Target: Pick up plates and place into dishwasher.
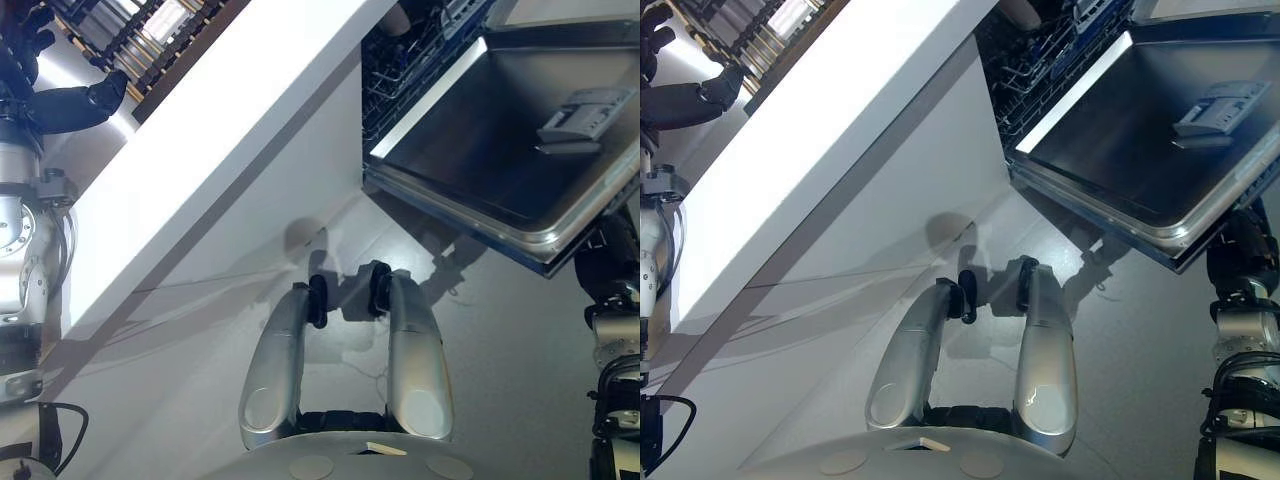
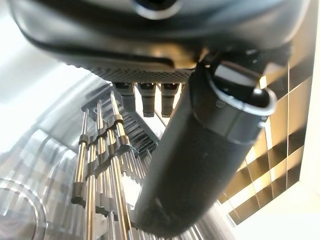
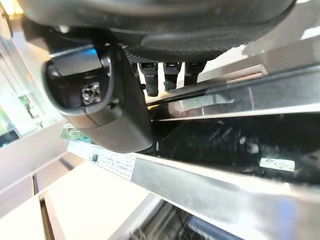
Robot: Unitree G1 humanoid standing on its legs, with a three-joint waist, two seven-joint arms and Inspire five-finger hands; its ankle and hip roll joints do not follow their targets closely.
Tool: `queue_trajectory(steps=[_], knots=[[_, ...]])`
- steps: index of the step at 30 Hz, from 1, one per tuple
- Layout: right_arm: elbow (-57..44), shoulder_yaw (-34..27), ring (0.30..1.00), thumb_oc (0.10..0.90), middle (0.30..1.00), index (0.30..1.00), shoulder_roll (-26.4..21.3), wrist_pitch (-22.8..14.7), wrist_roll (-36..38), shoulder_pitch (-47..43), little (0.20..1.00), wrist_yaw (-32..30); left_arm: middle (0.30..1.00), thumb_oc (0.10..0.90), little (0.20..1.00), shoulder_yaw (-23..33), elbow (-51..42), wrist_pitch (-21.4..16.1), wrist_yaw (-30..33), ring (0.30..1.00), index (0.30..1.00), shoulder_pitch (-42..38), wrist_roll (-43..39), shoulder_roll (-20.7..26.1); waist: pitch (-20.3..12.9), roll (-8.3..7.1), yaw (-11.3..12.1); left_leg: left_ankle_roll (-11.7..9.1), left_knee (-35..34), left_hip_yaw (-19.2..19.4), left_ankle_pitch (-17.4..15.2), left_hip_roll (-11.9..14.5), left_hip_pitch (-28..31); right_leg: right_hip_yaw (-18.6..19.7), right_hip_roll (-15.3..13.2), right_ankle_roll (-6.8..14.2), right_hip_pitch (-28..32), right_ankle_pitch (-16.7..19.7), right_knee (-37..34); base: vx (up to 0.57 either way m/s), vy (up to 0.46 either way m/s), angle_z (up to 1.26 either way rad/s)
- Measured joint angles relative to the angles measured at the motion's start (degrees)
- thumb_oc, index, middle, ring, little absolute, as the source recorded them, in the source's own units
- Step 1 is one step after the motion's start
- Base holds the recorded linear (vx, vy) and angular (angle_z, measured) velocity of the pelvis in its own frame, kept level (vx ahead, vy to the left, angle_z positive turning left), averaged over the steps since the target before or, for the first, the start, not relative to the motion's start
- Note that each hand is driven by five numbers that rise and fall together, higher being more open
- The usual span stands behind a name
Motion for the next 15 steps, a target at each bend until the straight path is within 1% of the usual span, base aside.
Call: queue_trajectory(steps=[1, 3, 4, 6, 8, 10, 12, 15], knots=[[-2.2, 0.6, 0.900, 0.800, 0.900, 0.900, 0.2, 0.0, 0.0, -0.1, 0.900, 0.0, 0.900, 0.800, 0.900, 0.2, 0.5, 0.0, 0.2, 0.900, 0.900, -0.1, 0.0, 0.0, 0.0, 0.01, 0.0, -0.1, -0.6, -1.1, 0.0, 0.0, 0.0, -0.6, 0.0, 0.8, 0.2, 0.5, -0.8, 0.03, 0.095, -0.43], [-6.7, 1.6, 0.900, 0.800, 0.900, 0.900, 1.2, -0.1, 0.1, -0.6, 0.900, 0.0, 0.900, 0.800, 0.900, 0.5, 1.5, 0.0, 0.2, 0.900, 0.900, -0.7, -0.1, 0.0, 0.0, 0.01, 0.2, 0.1, -1.9, -2.2, 0.0, 0.0, 0.1, -1.8, 0.1, 3.7, 0.3, 2.1, -2.7, 0.03, 0.072, -0.36], [-9.5, 2.1, 0.900, 0.800, 0.900, 0.900, 2.0, -0.2, 0.0, -0.8, 0.900, 0.0, 0.900, 0.800, 0.900, 0.8, 2.1, 0.0, 0.2, 0.900, 0.900, -1.1, -0.1, -0.1, 0.0, 0.01, 0.1, 0.2, -2.5, -2.5, 0.2, 0.0, 0.1, -2.3, 0.1, 4.4, 0.3, 2.6, -3.4, 0.03, 0.060, -0.28], [-13.3, 2.8, 0.900, 0.800, 0.900, 0.900, 3.7, -0.3, 0.0, -1.8, 0.900, 0.0, 0.900, 0.800, 0.900, 0.8, 3.6, 0.0, 0.2, 0.900, 0.900, -1.7, 0.1, -0.3, 0.0, 0.02, 0.1, 0.7, -3.2, -2.9, 0.5, 0.2, 0.6, -3.3, 0.2, 5.2, 1.0, 3.1, -4.6, 0.04, 0.065, -0.26], [-17.7, 5.0, 0.900, 0.800, 0.900, 0.900, 5.8, -0.5, -0.1, -3.7, 0.900, 0.0, 0.900, 0.800, 0.900, 0.9, 5.6, 0.0, 0.3, 0.900, 0.900, -2.2, 0.9, -1.3, 0.0, 0.04, 0.1, 1.1, -4.2, -3.5, 0.7, 0.1, 1.9, -3.9, 0.3, 6.3, 2.0, 3.7, -5.7, 0.07, 0.082, -0.23], [-22.3, 8.3, 0.900, 0.800, 0.900, 0.900, 6.9, -0.5, -1.0, -7.1, 0.900, 0.0, 0.900, 0.800, 0.900, 0.7, 6.4, 0.0, 0.6, 0.900, 0.900, -3.0, 1.0, -2.2, 0.0, 0.06, 0.1, 1.2, -5.1, -3.6, 0.7, 0.0, 2.6, -4.2, 0.3, 6.6, 2.8, 3.9, -6.8, 0.09, 0.090, 0.01], [-24.6, 12.5, 0.900, 0.800, 0.900, 0.900, 8.3, -0.3, -2.0, -11.6, 0.900, 0.0, 0.900, 0.800, 0.900, -0.3, 6.4, 0.0, 0.6, 0.900, 0.900, -3.6, 1.0, -2.6, 0.1, 0.20, 0.3, 1.4, -5.2, -3.6, 0.8, 0.0, 3.3, -4.3, 0.2, 6.6, 3.6, 3.9, -6.7, 0.08, 0.076, 0.11], [-28.2, 18.0, 0.900, 0.800, 0.900, 0.900, 9.1, 0.7, -4.0, -16.3, 0.900, 0.9, 0.900, 0.800, 0.900, -2.8, 5.8, 0.0, 0.3, 0.900, 0.900, -5.2, 0.8, -4.6, 0.6, 1.62, 1.5, 1.4, -5.7, -3.5, 0.8, -0.1, 4.6, -4.3, 0.0, 6.6, 5.0, 3.8, -7.0, 0.07, 0.064, 0.11]])
